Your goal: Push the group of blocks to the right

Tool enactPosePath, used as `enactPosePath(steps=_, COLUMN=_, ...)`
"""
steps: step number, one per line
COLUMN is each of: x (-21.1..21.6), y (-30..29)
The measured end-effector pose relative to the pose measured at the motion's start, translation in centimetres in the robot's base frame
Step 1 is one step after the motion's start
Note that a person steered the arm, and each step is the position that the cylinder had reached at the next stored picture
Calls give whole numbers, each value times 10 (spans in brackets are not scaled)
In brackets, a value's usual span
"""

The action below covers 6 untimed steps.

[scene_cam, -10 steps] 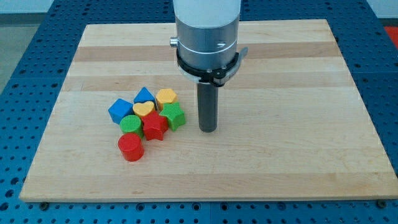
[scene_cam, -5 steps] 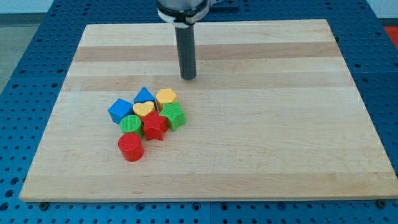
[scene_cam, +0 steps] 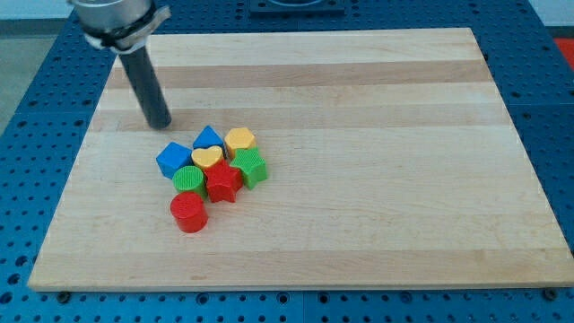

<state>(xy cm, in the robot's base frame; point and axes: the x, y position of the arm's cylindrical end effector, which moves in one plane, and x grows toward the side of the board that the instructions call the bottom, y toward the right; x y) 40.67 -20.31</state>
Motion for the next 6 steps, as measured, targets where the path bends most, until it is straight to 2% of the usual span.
enactPosePath(steps=1, x=23, y=-8)
enactPosePath(steps=2, x=25, y=-8)
enactPosePath(steps=4, x=73, y=18)
enactPosePath(steps=5, x=69, y=45)
enactPosePath(steps=6, x=42, y=80)
